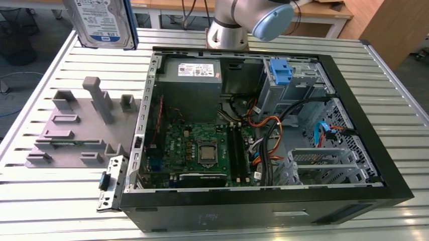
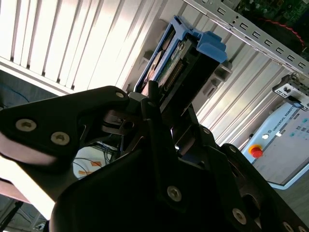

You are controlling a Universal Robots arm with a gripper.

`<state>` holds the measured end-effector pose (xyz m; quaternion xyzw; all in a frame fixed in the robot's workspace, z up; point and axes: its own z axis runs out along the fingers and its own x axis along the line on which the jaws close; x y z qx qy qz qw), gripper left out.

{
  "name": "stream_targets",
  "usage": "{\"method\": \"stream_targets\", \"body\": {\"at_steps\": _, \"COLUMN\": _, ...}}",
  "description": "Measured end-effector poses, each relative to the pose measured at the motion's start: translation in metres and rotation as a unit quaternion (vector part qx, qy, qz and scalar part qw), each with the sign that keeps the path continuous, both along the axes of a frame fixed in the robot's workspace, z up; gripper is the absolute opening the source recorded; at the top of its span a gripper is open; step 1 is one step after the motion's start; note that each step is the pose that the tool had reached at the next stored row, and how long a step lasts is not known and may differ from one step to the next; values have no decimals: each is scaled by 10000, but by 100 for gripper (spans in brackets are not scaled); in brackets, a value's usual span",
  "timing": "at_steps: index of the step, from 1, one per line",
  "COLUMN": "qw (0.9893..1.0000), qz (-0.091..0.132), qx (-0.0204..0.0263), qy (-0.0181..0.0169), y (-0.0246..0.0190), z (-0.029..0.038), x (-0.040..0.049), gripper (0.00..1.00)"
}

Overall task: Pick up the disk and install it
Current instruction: 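Pick up the disk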

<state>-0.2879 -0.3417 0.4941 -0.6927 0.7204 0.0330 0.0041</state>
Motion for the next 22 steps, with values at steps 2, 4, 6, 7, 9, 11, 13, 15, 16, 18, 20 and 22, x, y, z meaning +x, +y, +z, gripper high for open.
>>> {"method": "stream_targets", "body": {"at_steps": 2, "qw": 10000, "qz": -1, "qx": 0, "qy": 0, "y": 0, "z": 0, "x": 0, "gripper": 35}}
{"method": "stream_targets", "body": {"at_steps": 4, "qw": 10000, "qz": 0, "qx": 0, "qy": 0, "y": 0, "z": 0, "x": 2, "gripper": 35}}
{"method": "stream_targets", "body": {"at_steps": 6, "qw": 10000, "qz": 0, "qx": 0, "qy": 0, "y": 0, "z": 0, "x": 2, "gripper": 35}}
{"method": "stream_targets", "body": {"at_steps": 7, "qw": 10000, "qz": 0, "qx": 0, "qy": 0, "y": 0, "z": 0, "x": 5, "gripper": 35}}
{"method": "stream_targets", "body": {"at_steps": 9, "qw": 10000, "qz": 0, "qx": 0, "qy": 0, "y": 0, "z": 0, "x": 8, "gripper": 35}}
{"method": "stream_targets", "body": {"at_steps": 11, "qw": 10000, "qz": 0, "qx": 0, "qy": 0, "y": 0, "z": 0, "x": 8, "gripper": 35}}
{"method": "stream_targets", "body": {"at_steps": 13, "qw": 10000, "qz": 0, "qx": 0, "qy": 0, "y": 0, "z": 0, "x": 8, "gripper": 35}}
{"method": "stream_targets", "body": {"at_steps": 15, "qw": 10000, "qz": -1, "qx": 0, "qy": 0, "y": 0, "z": 0, "x": 9, "gripper": 35}}
{"method": "stream_targets", "body": {"at_steps": 16, "qw": 10000, "qz": 0, "qx": 0, "qy": 0, "y": 0, "z": 0, "x": 12, "gripper": 35}}
{"method": "stream_targets", "body": {"at_steps": 18, "qw": 10000, "qz": 0, "qx": 0, "qy": 0, "y": 0, "z": 0, "x": 22, "gripper": 35}}
{"method": "stream_targets", "body": {"at_steps": 20, "qw": 10000, "qz": 0, "qx": 0, "qy": 0, "y": 0, "z": 0, "x": 41, "gripper": 35}}
{"method": "stream_targets", "body": {"at_steps": 22, "qw": 10000, "qz": 0, "qx": 0, "qy": 0, "y": 0, "z": 0, "x": 70, "gripper": 35}}
